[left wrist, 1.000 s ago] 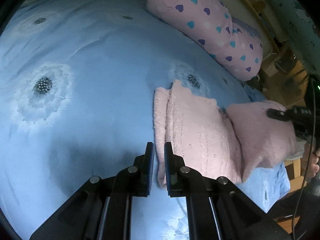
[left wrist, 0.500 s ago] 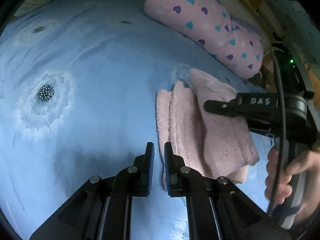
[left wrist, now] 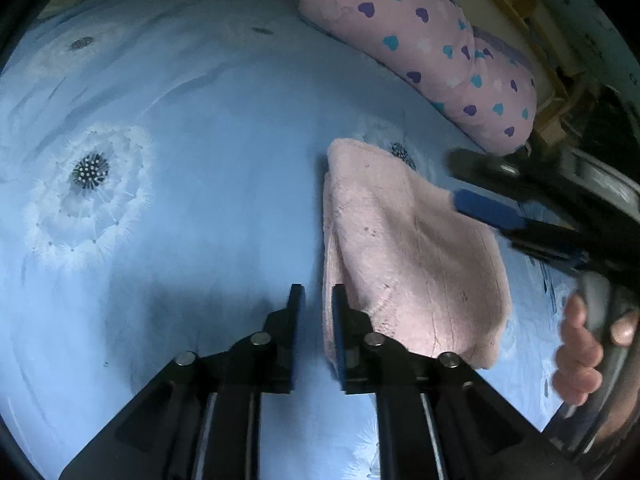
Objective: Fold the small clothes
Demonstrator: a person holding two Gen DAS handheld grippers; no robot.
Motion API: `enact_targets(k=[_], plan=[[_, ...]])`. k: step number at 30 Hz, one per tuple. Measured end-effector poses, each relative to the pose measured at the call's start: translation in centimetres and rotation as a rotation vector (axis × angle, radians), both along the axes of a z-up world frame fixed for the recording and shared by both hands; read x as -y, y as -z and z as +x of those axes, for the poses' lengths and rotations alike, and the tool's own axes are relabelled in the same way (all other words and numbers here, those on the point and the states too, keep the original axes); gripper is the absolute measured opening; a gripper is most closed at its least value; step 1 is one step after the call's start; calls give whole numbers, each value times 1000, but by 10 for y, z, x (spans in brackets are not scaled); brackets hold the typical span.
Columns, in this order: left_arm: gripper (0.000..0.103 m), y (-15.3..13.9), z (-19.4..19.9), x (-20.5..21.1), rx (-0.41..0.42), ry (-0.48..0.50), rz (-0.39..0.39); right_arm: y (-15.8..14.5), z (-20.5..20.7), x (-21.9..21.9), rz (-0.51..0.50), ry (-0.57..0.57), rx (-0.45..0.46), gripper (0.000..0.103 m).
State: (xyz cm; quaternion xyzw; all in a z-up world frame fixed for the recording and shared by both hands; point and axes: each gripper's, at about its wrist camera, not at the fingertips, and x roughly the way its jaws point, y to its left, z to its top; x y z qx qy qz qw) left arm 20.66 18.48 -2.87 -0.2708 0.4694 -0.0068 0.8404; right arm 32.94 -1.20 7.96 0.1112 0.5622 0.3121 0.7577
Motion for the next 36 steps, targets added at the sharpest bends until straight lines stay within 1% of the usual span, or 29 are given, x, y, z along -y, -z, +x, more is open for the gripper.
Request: enact_targets(k=[1,3,5,7,9,11,13,15,17,18,19,20,21,22,23,24,26,27,29,30,31,32,33,34,35,36], plan=[[13,2,0,1,-9,10,-4,-3,-2,7,-17,-16,12,53],[21,7,-1,3,-30,27,-23,-7,-13,33,-49,-54,57,53],[24,9,-6,4,-41,39,-47,-5,-31,72,-99,-77,122,53],[30,7,-12,4,-32,39,-59,0,-45,111,-160,-64,203,53],[39,7,-14,3,-27,29,-86,12,-63,150,-220,-54,291,53],[45,10,-11,3,-26,24,-121,26,-75,172,-261,-59,326,53],[47,15,-1,3,-30,20,-153,36,-84,184,-242,-71,351,53],[49,21,7,4,-44,13,-174,41,-92,185,-217,-84,358,53],[49,23,10,5,-58,11,-195,42,-102,175,-178,-135,370,53],[49,21,8,4,-60,10,-201,42,-109,168,-174,-176,394,53],[49,19,5,4,-56,13,-204,41,-119,160,-187,-218,430,56],[51,15,2,4,-49,22,-206,42,-127,152,-214,-251,465,61],[53,13,-1,4,-40,29,-211,45,-134,145,-254,-277,503,61],[55,11,-4,4,-28,34,-223,49,-140,138,-315,-283,547,61],[58,11,-6,5,-29,38,-230,52,-143,131,-374,-276,583,61],[58,14,-6,7,-40,46,-237,57,-144,124,-421,-273,614,61],[58,19,-4,12,-63,60,-241,61,-146,119,-454,-262,644,60],[58,22,-2,15,-69,63,-231,61,-147,117,-465,-256,663,60],[58,25,4,18,-63,45,-221,59,-153,110,-491,-250,733,60],[50,26,7,19,-56,38,-227,58,-157,106,-512,-250,773,57],[38,26,9,19,-41,33,-239,57,-162,103,-527,-259,806,6],[18,24,11,21,-33,29,-235,56,-165,101,-547,-258,833,6],[16,20,13,23,-28,26,-221,52,-169,101,-578,-219,885,6],[15,15,14,25,-8,29,-218,48,-172,103,-573,-204,897,6],[15,9,14,28,13,32,-218,44,-172,107,-575,-184,898,6],[15,5,14,31,26,37,-220,41,-171,114,-580,-162,876,6]])
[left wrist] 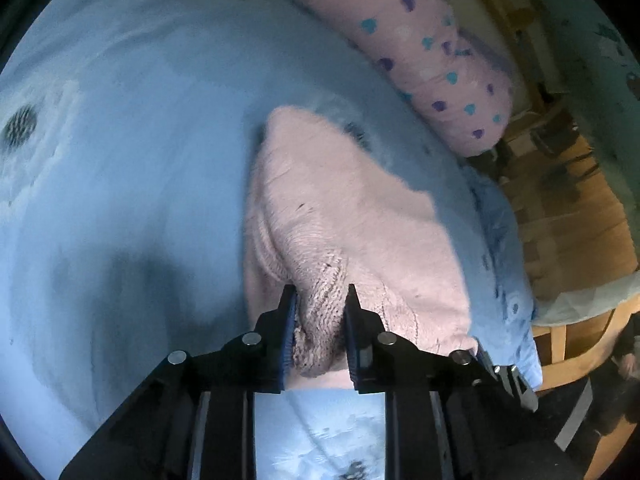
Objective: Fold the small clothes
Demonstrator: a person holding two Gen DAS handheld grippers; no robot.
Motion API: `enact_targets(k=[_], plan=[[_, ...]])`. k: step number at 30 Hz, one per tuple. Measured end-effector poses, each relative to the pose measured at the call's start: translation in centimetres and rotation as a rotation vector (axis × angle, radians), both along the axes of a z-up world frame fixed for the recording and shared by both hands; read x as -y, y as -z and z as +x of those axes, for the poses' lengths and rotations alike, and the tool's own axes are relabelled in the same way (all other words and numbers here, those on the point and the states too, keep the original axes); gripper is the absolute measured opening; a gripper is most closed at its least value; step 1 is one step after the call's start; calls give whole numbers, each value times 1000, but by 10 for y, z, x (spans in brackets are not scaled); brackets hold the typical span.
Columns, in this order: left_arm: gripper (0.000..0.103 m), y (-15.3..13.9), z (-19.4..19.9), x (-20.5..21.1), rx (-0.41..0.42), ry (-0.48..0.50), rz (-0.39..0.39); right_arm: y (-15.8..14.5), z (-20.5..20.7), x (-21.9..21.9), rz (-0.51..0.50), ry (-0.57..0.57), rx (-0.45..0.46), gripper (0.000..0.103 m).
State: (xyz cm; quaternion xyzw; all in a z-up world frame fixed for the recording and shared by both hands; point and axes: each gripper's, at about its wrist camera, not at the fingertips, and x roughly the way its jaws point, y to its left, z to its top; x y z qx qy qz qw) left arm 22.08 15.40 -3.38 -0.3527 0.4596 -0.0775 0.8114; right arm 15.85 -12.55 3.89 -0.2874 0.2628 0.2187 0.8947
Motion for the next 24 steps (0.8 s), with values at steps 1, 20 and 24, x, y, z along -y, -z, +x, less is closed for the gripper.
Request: enact_targets(k=[1,20,24], plan=[[14,-4,1,4,17,10,-7,-2,1,6,7,21,-14,6],[14,3,-16,26,-5,81,176,28,-7,45,62,52,-227,6],[15,-4,-20,26,5,77,215,28,-6,47,93,19,-295,6]])
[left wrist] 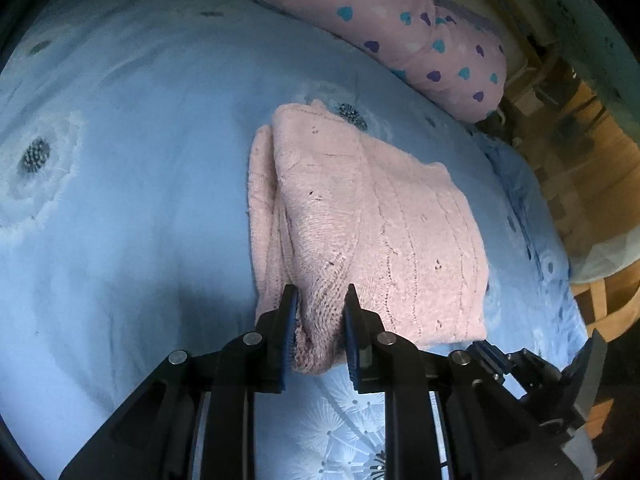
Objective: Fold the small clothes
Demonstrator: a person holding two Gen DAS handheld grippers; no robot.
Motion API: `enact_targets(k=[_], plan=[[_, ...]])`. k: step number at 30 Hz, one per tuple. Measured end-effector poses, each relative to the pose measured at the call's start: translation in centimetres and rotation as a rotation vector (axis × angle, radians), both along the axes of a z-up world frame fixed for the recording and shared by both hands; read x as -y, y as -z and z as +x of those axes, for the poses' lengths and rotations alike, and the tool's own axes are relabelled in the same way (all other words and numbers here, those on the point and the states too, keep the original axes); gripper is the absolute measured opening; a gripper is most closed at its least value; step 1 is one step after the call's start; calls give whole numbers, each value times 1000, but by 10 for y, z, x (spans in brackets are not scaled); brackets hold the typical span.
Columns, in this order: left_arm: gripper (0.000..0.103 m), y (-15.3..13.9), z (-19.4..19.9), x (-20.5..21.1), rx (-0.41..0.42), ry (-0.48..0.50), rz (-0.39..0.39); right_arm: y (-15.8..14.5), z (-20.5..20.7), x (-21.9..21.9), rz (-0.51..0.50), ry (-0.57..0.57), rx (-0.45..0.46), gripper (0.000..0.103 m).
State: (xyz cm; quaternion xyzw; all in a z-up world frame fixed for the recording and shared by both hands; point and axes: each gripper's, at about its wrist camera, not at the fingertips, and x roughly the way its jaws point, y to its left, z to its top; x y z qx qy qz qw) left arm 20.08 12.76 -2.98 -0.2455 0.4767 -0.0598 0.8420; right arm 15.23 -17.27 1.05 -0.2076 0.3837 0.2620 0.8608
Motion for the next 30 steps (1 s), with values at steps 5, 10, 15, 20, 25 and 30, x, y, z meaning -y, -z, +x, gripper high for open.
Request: enact_targets(k=[5,10,15,20,25,30], plan=[[16,-7,-6,6,9,30,28,-19,10,16,143,0,-89,6],[16,-17,-17,0,-7,-21,88,-43,37,29,232,27,-70,11],[16,-33,-8,2,71,-60,142,-41,89,33,328,92,-129,10],[16,-29,26,30,94,-41,130,-14,131,20,500,104,-262,4],[16,-10,55,57,83,-6,177,18,135,-21,389,50,-283,1],[16,8,64,60,45,-15,192,26,135,-29,361,32,-263,0]])
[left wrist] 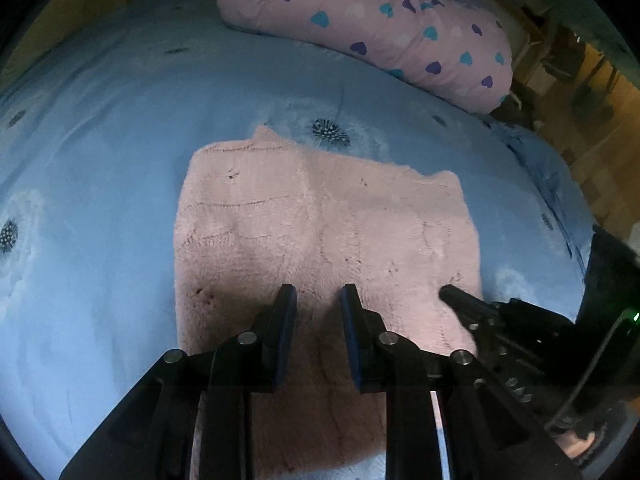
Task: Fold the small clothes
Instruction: 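Open both tools and smooth the folded cardigan flat with the left tool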
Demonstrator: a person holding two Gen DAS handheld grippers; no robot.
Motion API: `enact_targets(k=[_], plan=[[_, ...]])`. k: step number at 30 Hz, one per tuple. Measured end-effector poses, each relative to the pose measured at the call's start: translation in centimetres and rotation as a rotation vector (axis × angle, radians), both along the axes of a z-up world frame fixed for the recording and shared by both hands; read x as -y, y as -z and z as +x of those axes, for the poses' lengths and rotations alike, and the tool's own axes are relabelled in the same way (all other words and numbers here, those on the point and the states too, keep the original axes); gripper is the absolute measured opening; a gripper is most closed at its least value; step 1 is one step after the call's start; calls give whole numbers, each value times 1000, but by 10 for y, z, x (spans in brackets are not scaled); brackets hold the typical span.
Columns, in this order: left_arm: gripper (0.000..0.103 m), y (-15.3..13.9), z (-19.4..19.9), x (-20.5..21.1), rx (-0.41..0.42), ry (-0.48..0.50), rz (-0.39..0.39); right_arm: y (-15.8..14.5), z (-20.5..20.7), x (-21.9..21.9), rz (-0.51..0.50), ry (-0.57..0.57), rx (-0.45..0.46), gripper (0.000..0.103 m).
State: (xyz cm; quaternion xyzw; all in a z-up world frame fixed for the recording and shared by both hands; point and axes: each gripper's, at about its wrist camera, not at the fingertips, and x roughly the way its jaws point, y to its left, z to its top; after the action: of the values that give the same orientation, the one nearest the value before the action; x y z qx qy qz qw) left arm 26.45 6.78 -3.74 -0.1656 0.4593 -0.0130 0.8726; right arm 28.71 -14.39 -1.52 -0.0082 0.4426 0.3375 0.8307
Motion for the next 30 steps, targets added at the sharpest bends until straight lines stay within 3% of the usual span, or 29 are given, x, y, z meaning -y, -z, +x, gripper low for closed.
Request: enact_targets(k=[9,11,15,16,19,21,23,25,28,30], plan=[[16,-1,-8,-1,-4,9,2,-35,-17,44,162,59,-37,1],[16,-3,-13,0,0,7,15,-39,-25,48,158,33,-30,2],[16,-13,-30,4,29,24,28,-38,-40,53,49,43,22,2],[16,-16,-35,7,36,36,34,-38,-50,57,30,53,51,5],[16,-21,-47,23,39,98,42,-29,-72,64,-18,32,63,28],[30,-26,-55,38,41,175,-8,-23,-88,63,-40,-7,63,29],[38,-29,-60,51,50,210,-17,-18,-98,57,-88,-40,82,45],[39,-30,-61,62,63,223,27,-11,-102,44,-166,-59,110,53],[39,-20,-53,61,54,180,105,-5,-100,31,-213,-53,111,53],[39,-10,-43,47,29,125,93,-4,-92,25,-234,3,126,53]])
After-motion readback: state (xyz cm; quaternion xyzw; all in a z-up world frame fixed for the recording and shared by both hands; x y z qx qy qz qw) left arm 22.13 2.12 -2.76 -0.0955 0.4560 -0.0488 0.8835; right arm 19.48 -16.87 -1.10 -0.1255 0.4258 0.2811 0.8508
